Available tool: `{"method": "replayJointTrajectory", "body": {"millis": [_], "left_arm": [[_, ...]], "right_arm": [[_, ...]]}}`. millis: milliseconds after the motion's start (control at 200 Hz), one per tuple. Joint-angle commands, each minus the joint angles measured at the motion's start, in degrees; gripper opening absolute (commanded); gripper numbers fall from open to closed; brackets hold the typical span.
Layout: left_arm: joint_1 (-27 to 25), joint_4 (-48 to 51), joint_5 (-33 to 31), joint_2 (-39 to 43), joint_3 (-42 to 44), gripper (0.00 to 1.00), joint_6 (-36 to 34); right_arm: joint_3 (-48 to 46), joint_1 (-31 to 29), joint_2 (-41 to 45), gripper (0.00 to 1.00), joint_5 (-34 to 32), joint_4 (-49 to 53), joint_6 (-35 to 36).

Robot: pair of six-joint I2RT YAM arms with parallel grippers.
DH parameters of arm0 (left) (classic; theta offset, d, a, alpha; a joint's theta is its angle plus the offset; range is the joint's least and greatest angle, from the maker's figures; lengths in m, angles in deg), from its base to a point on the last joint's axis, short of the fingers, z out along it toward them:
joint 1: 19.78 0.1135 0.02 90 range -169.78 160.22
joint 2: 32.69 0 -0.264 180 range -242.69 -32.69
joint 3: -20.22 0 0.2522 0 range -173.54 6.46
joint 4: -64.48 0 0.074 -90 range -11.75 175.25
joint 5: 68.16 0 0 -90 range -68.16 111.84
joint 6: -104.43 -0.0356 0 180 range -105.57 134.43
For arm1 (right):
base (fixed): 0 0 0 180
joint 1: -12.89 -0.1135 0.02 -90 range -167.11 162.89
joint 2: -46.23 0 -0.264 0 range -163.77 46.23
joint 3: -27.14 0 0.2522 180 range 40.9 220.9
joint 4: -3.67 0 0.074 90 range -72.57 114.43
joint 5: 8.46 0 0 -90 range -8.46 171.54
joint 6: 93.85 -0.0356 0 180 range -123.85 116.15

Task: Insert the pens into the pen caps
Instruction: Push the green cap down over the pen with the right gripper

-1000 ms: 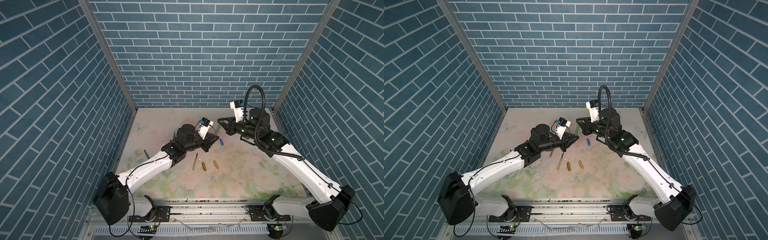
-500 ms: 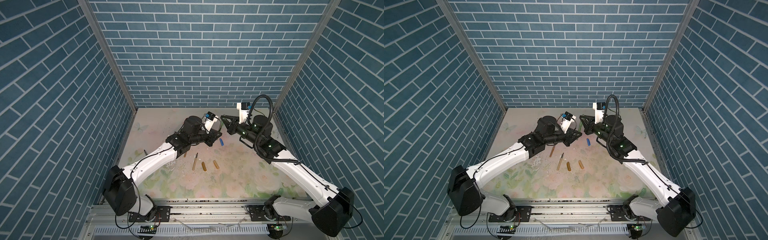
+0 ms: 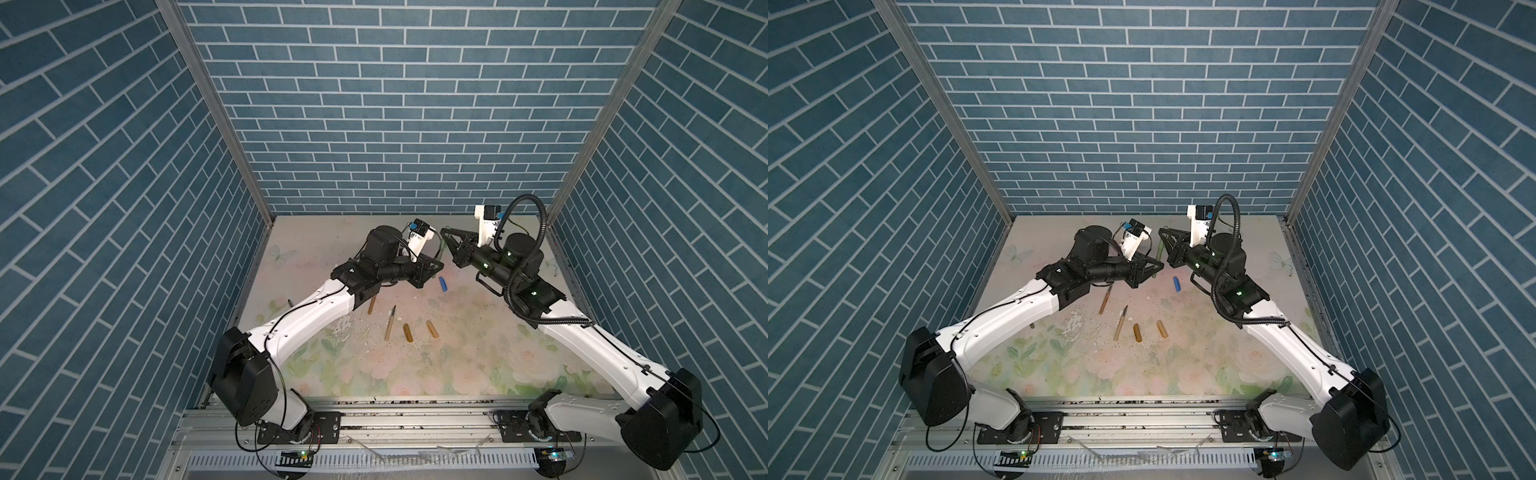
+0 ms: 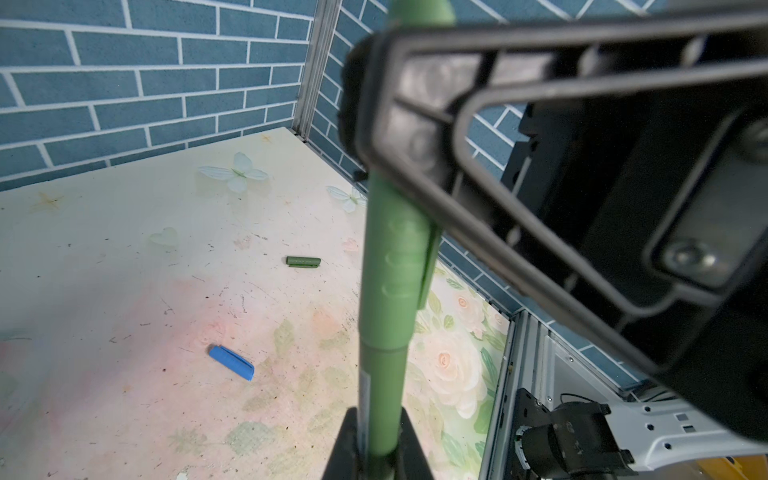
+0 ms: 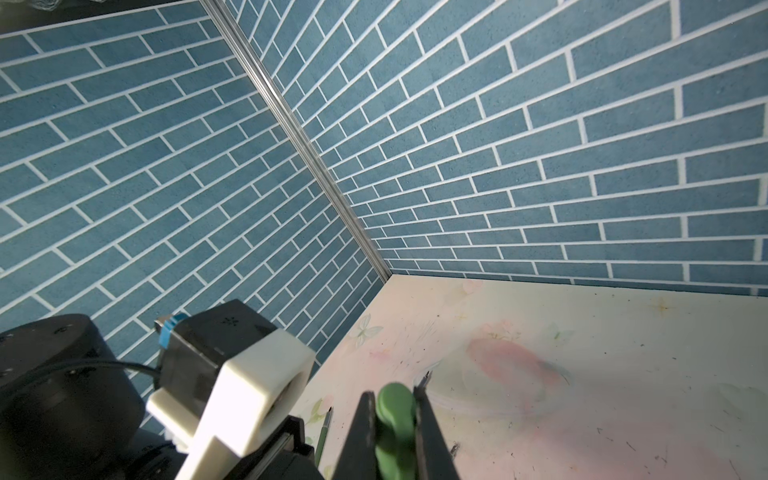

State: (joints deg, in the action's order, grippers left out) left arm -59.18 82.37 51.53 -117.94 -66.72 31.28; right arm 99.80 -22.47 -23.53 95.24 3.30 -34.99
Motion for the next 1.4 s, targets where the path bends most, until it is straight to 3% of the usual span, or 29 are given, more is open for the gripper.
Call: {"method": "replayJointTrajectory", "body": {"millis": [0, 250, 430, 605, 730, 1035, 1395], "left_arm": [[3.5, -24.0, -2.4, 3.7, -0.5, 0.00, 4.3], [3.5, -21.2, 1.3, 8.8, 14.9, 0.00, 3.4], [5.0, -20.2, 3.3, 10.0, 18.0, 0.00, 2.8], [7.1, -20.9, 5.4, 9.8, 18.7, 0.00, 4.4], [7.6, -24.1, 7.3, 9.0, 19.4, 0.00, 7.4], [7.6, -27.6, 8.3, 6.6, 20.1, 0.00, 11.2], [7.4, -27.9, 10.5, 6.8, 19.6, 0.00, 12.3]], "right_arm": [[-1.8, -2.1, -0.3, 0.09, 7.4, 22.1, 1.6], [12.8, -1.3, -0.4, 0.46, 1.6, 25.4, 5.2], [18.2, -1.3, -1.8, 0.55, 0.1, 27.7, 7.9], [19.3, -1.3, -2.0, 0.55, -1.8, 31.0, 8.6], [18.3, -1.4, -2.0, 0.50, -0.5, 32.0, 8.0], [10.8, -1.7, -1.2, 0.41, 7.8, 23.4, 5.0], [7.2, -2.2, -5.0, 0.39, 10.2, 13.2, 4.2]]}}
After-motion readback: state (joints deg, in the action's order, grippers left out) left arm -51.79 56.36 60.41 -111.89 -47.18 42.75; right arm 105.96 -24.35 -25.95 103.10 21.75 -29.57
